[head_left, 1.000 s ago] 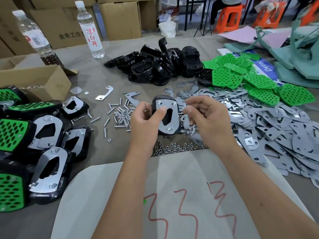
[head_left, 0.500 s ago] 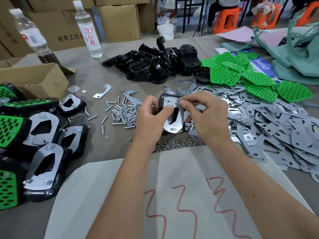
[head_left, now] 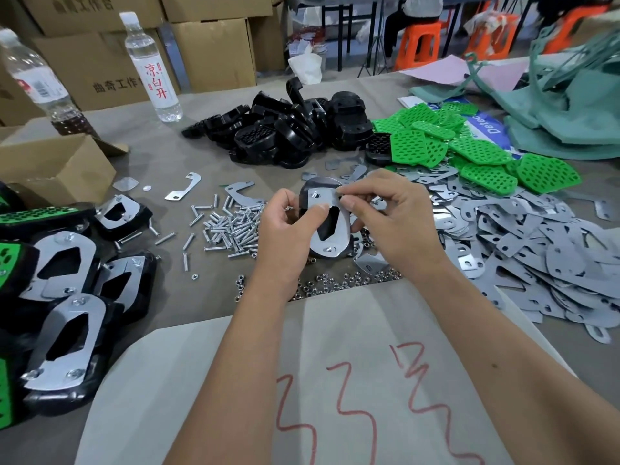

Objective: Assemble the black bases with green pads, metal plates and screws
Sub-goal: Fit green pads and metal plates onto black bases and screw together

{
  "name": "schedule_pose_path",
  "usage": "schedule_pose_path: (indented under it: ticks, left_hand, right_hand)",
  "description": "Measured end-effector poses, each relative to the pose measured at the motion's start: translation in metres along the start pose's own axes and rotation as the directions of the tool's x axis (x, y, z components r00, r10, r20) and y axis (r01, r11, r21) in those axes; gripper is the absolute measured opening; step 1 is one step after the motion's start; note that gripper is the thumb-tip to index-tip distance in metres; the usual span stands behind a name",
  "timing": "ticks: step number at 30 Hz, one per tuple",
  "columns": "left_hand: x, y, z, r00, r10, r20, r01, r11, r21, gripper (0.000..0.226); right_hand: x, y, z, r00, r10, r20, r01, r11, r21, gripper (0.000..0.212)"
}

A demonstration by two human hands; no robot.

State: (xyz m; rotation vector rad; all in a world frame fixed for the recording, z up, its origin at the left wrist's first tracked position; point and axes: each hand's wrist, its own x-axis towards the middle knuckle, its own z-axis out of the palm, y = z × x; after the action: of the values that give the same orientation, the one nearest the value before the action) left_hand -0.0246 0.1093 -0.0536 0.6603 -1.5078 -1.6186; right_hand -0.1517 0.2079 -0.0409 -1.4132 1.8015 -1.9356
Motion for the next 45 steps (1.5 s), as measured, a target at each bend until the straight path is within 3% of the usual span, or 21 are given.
schedule_pose_path:
  ticks: [5, 8, 16, 21, 24, 29, 32, 37, 40, 45]
  left_hand:
    - [0.001, -0.001, 0.001, 1.0, 0.019, 0.008, -0.019, 0.999, 0.035, 0.029]
    - [0.001, -0.001, 0.001, 1.0, 0.023, 0.002, -0.023, 1.0, 0.018, 0.029]
    - [0.003, 0.0, 0.001, 0.996, -0.029, -0.084, 0.025, 0.999, -0.041, 0.029]
    - [0.002, 0.0, 0.002, 0.999, -0.017, -0.03, 0.016, 1.0, -0.026, 0.033]
    - [0.001, 0.001, 0.003, 1.0, -0.009, -0.003, 0.009, 0.999, -0.032, 0.03]
    - [0.003, 0.0, 0.001, 0.996, -0.054, -0.072, 0.048, 0.996, -0.076, 0.026]
    - [0.004, -0.001, 0.001, 0.993, -0.055, -0.108, 0.049, 0.997, -0.062, 0.026]
    - [0.003, 0.0, 0.001, 0.991, -0.051, -0.123, 0.045, 0.998, -0.051, 0.031]
    - [0.002, 0.001, 0.002, 0.99, -0.049, -0.129, 0.045, 0.998, -0.037, 0.033]
    - [0.002, 0.001, 0.001, 0.989, -0.054, -0.141, 0.053, 0.999, -0.01, 0.025]
  right_hand:
    - [0.001, 0.004, 0.004, 0.989, 0.13, -0.077, -0.124, 0.989, 0.083, 0.013]
    - [0.002, 0.007, 0.009, 0.986, 0.127, -0.105, -0.115, 0.988, 0.107, 0.015]
    - [0.0, 0.012, 0.011, 0.991, 0.113, 0.071, -0.122, 0.983, 0.139, 0.026]
    - [0.0, 0.01, 0.012, 0.977, 0.211, -0.026, -0.197, 0.943, 0.269, 0.017]
    - [0.001, 0.014, 0.013, 0.981, 0.188, -0.056, -0.169, 0.954, 0.248, 0.018]
    - [0.001, 0.016, 0.011, 0.98, 0.144, 0.135, -0.173, 0.956, 0.236, 0.036]
    - [0.0, 0.016, 0.011, 0.976, 0.194, 0.097, -0.213, 0.941, 0.262, 0.027]
    - [0.0, 0.015, 0.013, 0.972, 0.174, 0.156, -0.208, 0.949, 0.239, 0.038]
    - [-0.001, 0.015, 0.014, 0.975, 0.203, 0.091, -0.22, 0.945, 0.241, 0.026]
    - [-0.002, 0.013, 0.015, 0.976, 0.186, 0.117, -0.209, 0.95, 0.23, 0.032]
